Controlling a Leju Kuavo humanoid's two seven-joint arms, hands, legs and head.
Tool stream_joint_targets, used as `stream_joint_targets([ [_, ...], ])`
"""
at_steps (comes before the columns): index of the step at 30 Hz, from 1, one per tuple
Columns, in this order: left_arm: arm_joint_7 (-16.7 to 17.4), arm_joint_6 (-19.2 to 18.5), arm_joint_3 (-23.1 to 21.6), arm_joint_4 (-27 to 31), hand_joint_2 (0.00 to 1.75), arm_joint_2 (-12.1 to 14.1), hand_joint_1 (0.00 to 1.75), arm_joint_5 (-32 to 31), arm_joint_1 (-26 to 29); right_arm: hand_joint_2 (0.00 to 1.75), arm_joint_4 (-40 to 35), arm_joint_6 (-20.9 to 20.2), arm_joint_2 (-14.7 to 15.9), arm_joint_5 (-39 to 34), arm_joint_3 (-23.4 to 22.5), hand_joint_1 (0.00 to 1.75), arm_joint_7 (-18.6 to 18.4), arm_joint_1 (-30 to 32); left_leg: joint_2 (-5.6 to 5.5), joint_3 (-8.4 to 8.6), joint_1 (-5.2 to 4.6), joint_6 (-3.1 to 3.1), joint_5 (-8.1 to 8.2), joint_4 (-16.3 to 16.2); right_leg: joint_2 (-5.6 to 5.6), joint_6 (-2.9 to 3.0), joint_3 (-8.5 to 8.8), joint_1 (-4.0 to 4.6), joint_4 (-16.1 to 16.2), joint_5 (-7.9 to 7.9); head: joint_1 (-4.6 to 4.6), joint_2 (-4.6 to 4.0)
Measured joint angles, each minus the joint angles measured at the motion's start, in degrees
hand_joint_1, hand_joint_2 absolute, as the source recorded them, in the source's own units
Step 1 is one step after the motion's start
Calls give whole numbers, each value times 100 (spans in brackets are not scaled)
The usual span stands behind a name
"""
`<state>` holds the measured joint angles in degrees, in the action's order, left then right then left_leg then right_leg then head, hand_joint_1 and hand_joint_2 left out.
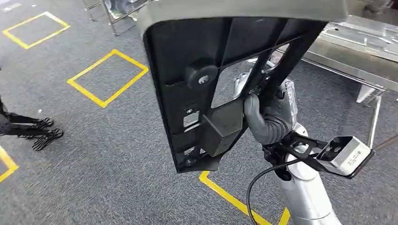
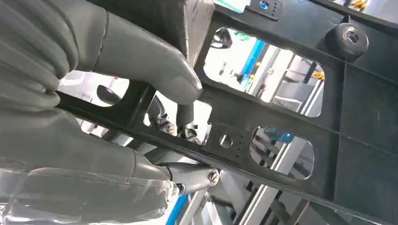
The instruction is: Take the parts from the cabinet and place them on the table.
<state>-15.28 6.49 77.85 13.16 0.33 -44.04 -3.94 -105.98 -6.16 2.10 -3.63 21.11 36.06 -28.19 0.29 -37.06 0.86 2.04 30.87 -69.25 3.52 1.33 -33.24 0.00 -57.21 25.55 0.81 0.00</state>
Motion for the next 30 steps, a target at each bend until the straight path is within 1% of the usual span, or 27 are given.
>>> stream_joint_targets([
  [1,2,0,-2,0,175,-7,0,-20,-6,175,0,-4,0,0,2,175,-2,-21,-69,239,16,-3,-278,535,74,-21,2,-11,-26,14,2,0],
  [2,4,0,-2,0,175,-24,0,-35,-2,175,0,-13,0,0,7,175,-7,-46,-269,410,46,-9,-412,956,135,-51,-10,-18,-55,33,-4,0],
  [3,2,-15,-2,-2,175,-48,0,-37,-5,175,4,-24,0,0,11,175,-11,-80,-472,475,55,-20,-330,1085,204,-87,-59,11,-115,43,-4,0],
  [5,2,-46,-9,-2,175,-74,0,-57,-24,175,9,-26,-2,7,37,175,-72,-97,-375,468,28,-100,-316,1068,309,-160,-125,-39,-102,0,-15,0],
  [6,2,-68,-20,-2,175,-85,0,-64,-34,175,9,-26,-2,9,39,175,-96,-97,-328,464,16,-140,-333,1069,367,-208,-136,-41,-79,-28,-11,0],
  [7,2,-90,-44,-9,175,-132,0,-83,-47,175,9,-26,-2,9,48,175,-112,-106,-257,470,55,-197,-370,1129,420,-237,-152,-16,-81,-37,-15,0],
  [8,-2,-101,-61,-7,175,-140,0,-90,-58,175,9,-24,-2,13,53,175,-116,-110,-178,486,59,-238,-395,1160,180,-256,-178,-6,-154,44,4,0],
  [9,-9,-116,-70,-7,175,-140,0,-92,-54,175,9,-24,-2,20,59,175,-129,-133,-123,489,57,-282,-402,1175,-73,-289,-304,-3,-411,221,92,0],
  [10,-9,-138,-74,-7,175,-153,0,-92,-42,175,9,-22,-2,18,66,175,-127,-135,-54,481,38,-286,-403,1174,-211,-321,-517,-18,-865,450,90,0],
  [11,-9,-151,-79,-7,175,-155,0,-92,-26,175,13,-22,-2,20,79,175,-129,-126,13,476,25,-293,-399,1170,-276,-340,-746,-32,-1341,648,98,0],
  [12,-9,-153,-81,-7,175,-160,0,-92,-11,175,22,-22,-2,20,88,175,-129,-115,94,471,18,-300,-394,1168,-298,-352,-952,-41,-1761,779,96,0],
  [13,-9,-153,-81,-7,175,-160,0,-92,-8,175,41,-26,-2,22,92,175,-129,-112,171,470,13,-301,-391,1166,-307,-357,-1037,-43,-1919,762,98,0],
  [14,-11,-153,-85,-7,175,-166,0,-92,-15,175,55,-37,-2,22,92,175,-120,-114,239,475,7,-303,-387,1166,-321,-350,-959,-42,-1759,613,96,0],
  [15,-15,-153,-87,-7,175,-173,0,-92,-26,175,63,-48,-2,22,90,175,-111,-117,293,485,-1,-298,-381,1166,-342,-329,-752,-36,-1376,392,98,0],
  [16,-15,-153,-87,-7,175,-184,0,-92,-38,175,63,-57,-2,22,90,175,-107,-120,343,499,-12,-294,-374,1167,-396,-292,-467,-24,-834,151,98,0],
  [17,-15,-153,-90,-7,175,-193,0,-96,-45,175,63,-72,-2,22,88,175,-105,-135,388,518,-23,-287,-365,1168,-594,-223,-154,12,-267,-49,98,0],
  [18,-15,-153,-94,-7,175,-214,0,-107,-42,175,66,-92,-2,22,83,175,-103,-164,442,523,-59,-260,-348,1162,-831,-169,-52,94,-24,41,92,0],
  [21,0,-155,-96,-7,175,-223,0,-120,-41,175,85,-114,0,15,61,175,-92,-198,613,549,-61,-186,-335,1189,-620,-103,-100,112,-27,-1,87,0],
  [22,0,-155,-98,-7,175,-230,0,-118,-57,175,96,-122,0,11,55,175,-92,-212,668,577,-75,-149,-331,1203,-561,-66,-89,100,21,-29,98,0],
  [23,0,-155,-98,-7,175,-230,0,-116,-74,175,101,-125,-4,4,53,175,-92,-220,545,561,-48,-112,-275,1161,-513,-49,-39,19,85,-84,85,2],
  [24,0,-158,-98,-7,175,-234,0,-109,-79,175,118,-127,-11,-4,53,175,-89,-269,252,493,-34,-82,-138,974,-452,-37,-31,15,112,-97,94,0],
  [25,0,-158,-98,-9,175,-243,0,-109,-69,175,142,-131,-42,-9,57,175,-94,-319,103,316,-20,-66,95,575,-402,2,-41,13,108,-108,68,0],
  [26,0,-155,-98,-9,175,-243,0,-103,-52,175,164,-136,-68,-9,57,175,-96,-331,43,77,-14,-45,337,64,-331,5,-44,15,106,-109,39,0],
  [27,-4,-155,-98,-9,175,-243,0,-92,-42,175,192,-144,-81,-24,59,175,-98,-329,22,-154,-14,-28,501,-407,-255,7,-49,17,97,-110,44,0],
  [28,-18,-158,-98,-7,175,-243,0,-88,-32,175,212,-149,-90,-26,59,175,-107,-329,20,-295,-14,-17,522,-658,-182,6,-55,17,84,-110,39,0],
  [29,-44,-168,-96,-7,175,-243,0,-77,-31,175,232,-157,-94,-26,61,175,-107,-329,20,-299,-9,-10,410,-617,-109,3,-56,13,68,-107,42,0],
  [30,-77,-184,-96,-7,175,-243,0,-72,-37,175,245,-164,-94,-28,64,175,-107,-331,15,-173,-3,-9,178,-306,-33,-13,-55,4,43,-96,42,0],
])
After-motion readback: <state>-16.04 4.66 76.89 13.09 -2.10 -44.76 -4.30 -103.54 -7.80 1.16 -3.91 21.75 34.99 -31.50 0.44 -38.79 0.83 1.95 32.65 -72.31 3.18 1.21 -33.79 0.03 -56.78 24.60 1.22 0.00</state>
